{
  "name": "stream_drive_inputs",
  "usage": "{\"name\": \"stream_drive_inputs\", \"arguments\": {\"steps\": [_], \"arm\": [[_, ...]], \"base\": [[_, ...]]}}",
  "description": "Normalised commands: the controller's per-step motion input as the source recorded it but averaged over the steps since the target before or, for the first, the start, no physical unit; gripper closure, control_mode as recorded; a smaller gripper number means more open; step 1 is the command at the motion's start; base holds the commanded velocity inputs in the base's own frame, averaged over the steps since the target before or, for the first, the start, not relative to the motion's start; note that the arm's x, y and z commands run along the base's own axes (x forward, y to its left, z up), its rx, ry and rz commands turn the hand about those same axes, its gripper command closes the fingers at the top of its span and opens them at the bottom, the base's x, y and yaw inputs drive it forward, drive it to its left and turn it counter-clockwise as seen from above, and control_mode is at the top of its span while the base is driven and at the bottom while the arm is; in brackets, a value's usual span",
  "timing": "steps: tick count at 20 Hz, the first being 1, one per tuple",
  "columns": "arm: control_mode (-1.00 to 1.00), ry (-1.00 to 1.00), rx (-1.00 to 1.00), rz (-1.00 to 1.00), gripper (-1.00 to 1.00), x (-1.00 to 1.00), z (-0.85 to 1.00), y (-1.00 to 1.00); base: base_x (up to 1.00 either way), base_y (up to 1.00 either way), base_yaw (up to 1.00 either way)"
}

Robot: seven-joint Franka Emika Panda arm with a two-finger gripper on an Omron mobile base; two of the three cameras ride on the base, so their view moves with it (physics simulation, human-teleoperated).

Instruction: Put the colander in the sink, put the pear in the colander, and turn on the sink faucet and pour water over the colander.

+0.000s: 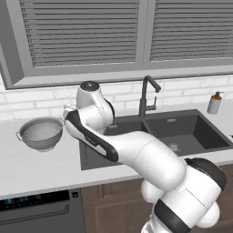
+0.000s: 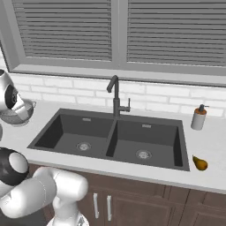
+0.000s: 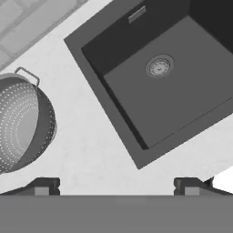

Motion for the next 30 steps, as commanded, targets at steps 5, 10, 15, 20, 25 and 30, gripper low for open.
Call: {"name": "stream_drive_inputs", "arguments": {"steps": [5,10,15,20,25,30], "arm": [[-1.00,0.00,0.00,0.00,-1.00,0.60,-0.27,0.82],[-1.00,0.00,0.00,0.00,-1.00,0.48,-0.37,0.50],[-1.00,0.02,0.03,0.01,-1.00,0.49,-0.32,0.31],[-1.00,0.09,0.04,0.03,-1.00,0.55,-0.25,0.27],[-1.00,0.14,0.00,0.02,-1.00,0.42,-0.37,0.25],[-1.00,0.06,0.00,0.02,-1.00,0.40,-0.24,0.27]], "base": [[0.00,0.00,0.00],[0.00,0.00,0.00],[0.00,0.00,0.00],[0.00,0.00,0.00],[0.00,0.00,0.00],[0.00,0.00,0.00]]}}
